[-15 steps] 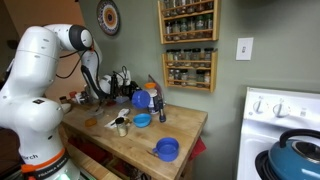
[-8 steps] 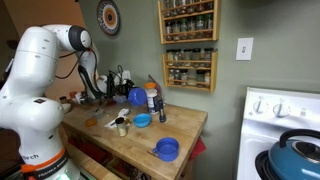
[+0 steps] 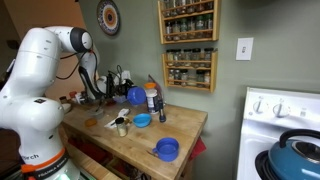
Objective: Pour the contents from the furthest cup into the blue bowl
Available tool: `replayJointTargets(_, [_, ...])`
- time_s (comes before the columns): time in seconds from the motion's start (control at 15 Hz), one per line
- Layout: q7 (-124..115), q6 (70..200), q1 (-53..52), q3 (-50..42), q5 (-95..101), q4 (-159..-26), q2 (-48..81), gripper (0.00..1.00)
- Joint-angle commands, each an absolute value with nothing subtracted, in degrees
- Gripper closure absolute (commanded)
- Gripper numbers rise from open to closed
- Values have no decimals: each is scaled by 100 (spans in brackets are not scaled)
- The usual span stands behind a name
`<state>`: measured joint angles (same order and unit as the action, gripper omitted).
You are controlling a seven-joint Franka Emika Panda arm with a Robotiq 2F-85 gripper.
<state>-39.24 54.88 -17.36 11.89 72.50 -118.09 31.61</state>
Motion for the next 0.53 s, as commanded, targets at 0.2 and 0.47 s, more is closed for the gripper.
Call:
replayJointTargets(0.2, [-3958,5172,-1786,1210,7234,-11619,3426,99])
replayJointTargets(0.47, [-3946,5156,-1796,1214,7245,-11588,3473,99])
